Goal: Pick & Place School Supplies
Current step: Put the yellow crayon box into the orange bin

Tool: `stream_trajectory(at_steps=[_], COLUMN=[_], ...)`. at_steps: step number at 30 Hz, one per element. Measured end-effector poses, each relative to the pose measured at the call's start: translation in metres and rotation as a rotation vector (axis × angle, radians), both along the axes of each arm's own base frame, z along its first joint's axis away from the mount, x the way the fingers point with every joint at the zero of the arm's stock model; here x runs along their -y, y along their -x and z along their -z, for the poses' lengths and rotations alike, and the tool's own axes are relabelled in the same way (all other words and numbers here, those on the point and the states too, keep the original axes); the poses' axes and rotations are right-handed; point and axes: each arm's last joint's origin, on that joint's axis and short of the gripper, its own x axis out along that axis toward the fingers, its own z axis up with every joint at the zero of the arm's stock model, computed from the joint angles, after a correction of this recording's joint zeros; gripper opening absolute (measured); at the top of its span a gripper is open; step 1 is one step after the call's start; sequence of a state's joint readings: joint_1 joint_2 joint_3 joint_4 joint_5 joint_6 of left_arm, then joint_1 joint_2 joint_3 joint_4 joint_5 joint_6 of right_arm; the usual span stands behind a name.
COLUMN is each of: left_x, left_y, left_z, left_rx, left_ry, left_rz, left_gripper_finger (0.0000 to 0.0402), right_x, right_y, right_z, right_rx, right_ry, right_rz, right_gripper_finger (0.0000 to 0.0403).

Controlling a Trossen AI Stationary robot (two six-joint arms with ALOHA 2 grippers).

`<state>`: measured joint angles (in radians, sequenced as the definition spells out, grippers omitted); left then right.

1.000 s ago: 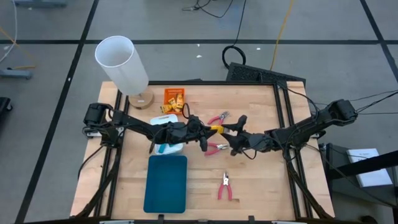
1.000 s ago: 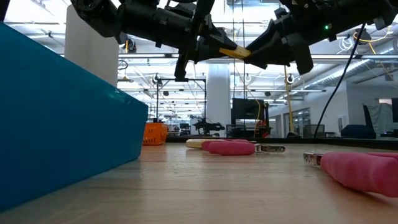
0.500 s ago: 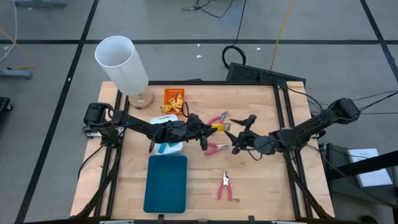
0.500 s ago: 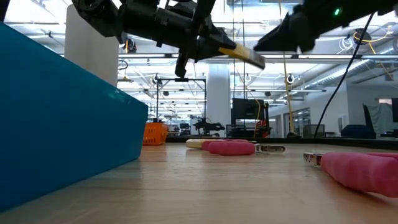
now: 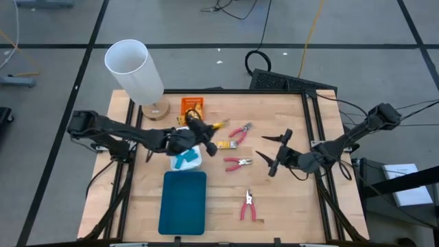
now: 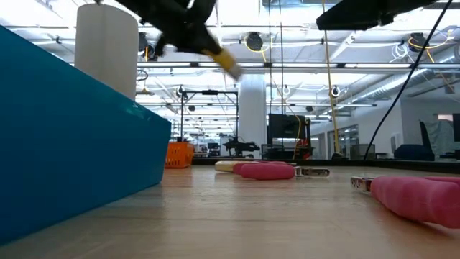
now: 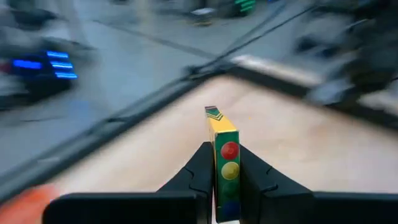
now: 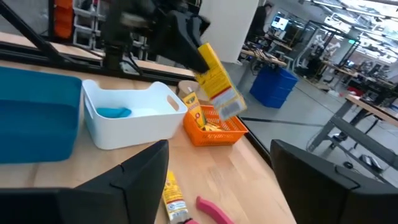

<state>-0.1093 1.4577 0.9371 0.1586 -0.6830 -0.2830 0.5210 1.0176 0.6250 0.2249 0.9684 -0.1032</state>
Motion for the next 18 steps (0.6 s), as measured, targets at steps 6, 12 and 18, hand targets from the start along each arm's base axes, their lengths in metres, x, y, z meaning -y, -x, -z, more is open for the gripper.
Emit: stream_trajectory(at_steps=[6, 12, 18], left_x=[-0.009, -0.028, -0.053], left_y=[0.033, 0.047, 0.049], left_z=[0.008, 0.025, 0.034], left_rx=[-0.244, -0.392, -0.456], left_ry=[-0.131, -0.105, -0.043], left_rz=[-0.31, -0.432, -0.498], left_gripper_finger=[0.0039, 0.0032, 0.0038], right_x=[-0.001, -0.001, 0.0], right_y=[0.001, 0.001, -0.001], right_z=[0.002, 0.002, 0.002], right_rx=[-0.016, -0.01, -0.011], right_ry=[0.006, -0.009, -0.032], right_rz=[-0.006, -0.004, -0.039], right_gripper_finger=[0.0266, 0.0265, 0.0265])
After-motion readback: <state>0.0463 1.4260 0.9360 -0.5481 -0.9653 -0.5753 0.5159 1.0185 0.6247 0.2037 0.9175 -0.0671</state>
